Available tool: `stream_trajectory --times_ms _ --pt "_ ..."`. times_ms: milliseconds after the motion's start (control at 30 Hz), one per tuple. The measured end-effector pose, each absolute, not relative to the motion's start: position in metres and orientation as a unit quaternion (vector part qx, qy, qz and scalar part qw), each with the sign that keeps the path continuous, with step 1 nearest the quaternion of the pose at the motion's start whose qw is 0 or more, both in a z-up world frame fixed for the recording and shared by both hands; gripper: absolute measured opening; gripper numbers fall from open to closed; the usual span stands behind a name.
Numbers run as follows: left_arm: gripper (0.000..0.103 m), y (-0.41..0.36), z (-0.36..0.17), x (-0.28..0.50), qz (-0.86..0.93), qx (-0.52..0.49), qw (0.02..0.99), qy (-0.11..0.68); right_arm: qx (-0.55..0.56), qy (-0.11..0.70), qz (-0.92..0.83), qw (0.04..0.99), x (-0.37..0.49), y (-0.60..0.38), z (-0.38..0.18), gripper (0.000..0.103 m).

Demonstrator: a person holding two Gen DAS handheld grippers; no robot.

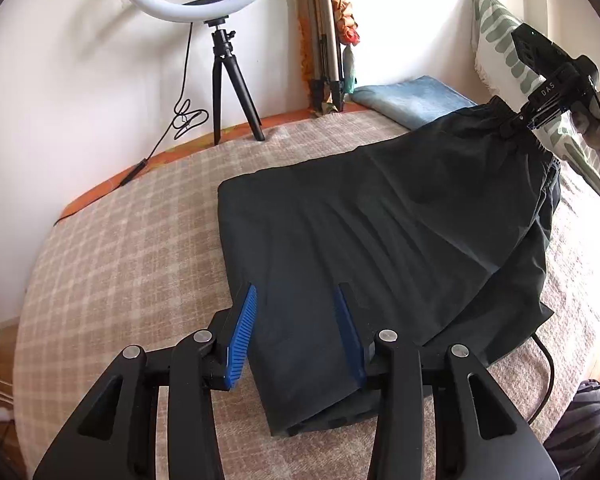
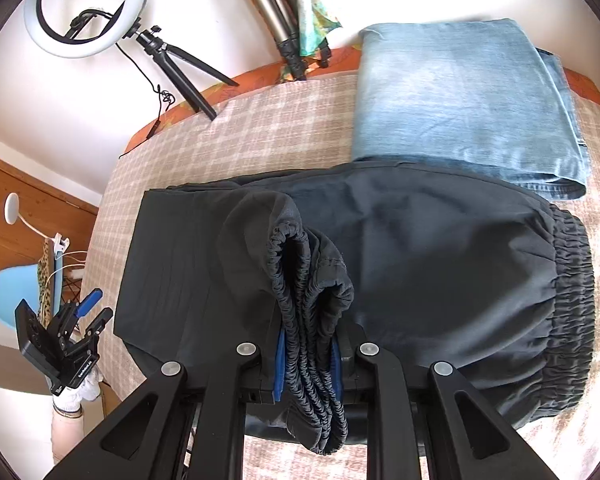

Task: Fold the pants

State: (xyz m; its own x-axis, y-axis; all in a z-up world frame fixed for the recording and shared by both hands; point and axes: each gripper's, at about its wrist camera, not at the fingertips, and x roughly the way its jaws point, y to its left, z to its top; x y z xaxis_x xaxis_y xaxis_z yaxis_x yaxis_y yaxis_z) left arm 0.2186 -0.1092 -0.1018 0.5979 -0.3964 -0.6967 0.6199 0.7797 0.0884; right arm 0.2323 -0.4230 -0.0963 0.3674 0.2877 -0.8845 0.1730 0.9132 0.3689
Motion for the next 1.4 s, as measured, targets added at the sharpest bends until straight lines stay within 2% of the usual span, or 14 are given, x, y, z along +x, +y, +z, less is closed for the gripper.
stream_trajectory --times_ms 300,667,700,733,867,933,1067,1167,1400 --pt "0.047 -0.108 -0.113 0.231 -0.276 0.142 0.876 0.370 0.200 0.567 -0.022 0.798 0.212 -0.482 -0.111 0.016" --pt "0.047 -0.116 -0.135 0.233 -0.271 0.130 0.862 0.408 0.151 0.577 -0.059 0.800 0.214 -0.493 -0.132 0.019" --pt "0.047 -0.116 -0.137 0.233 -0.270 0.127 0.861 0.411 0.144 0.577 -0.063 0.802 0.214 -0.491 -0.131 0.020" --pt "0.047 -0.115 -0.138 0.233 -0.269 0.125 0.860 0.414 0.135 0.575 -0.068 0.804 0.213 -0.489 -0.129 0.028" --pt "0.047 -0.116 -0.144 0.231 -0.260 0.130 0.859 0.422 0.092 0.546 -0.092 0.828 0.205 -0.479 -0.104 0.044" --pt "0.047 -0.115 -0.146 0.229 -0.258 0.128 0.859 0.423 0.097 0.524 -0.093 0.841 0.199 -0.474 -0.088 0.055" --pt "0.047 -0.112 -0.146 0.225 -0.261 0.120 0.858 0.425 0.116 0.490 -0.048 0.863 0.198 -0.448 -0.058 0.057" --pt "0.047 -0.109 -0.145 0.223 -0.265 0.104 0.858 0.428 0.115 0.477 -0.006 0.871 0.208 -0.413 -0.042 0.061" --pt "0.044 -0.097 -0.147 0.221 -0.278 0.023 0.857 0.432 0.096 0.475 0.082 0.871 0.253 -0.315 -0.040 0.062"
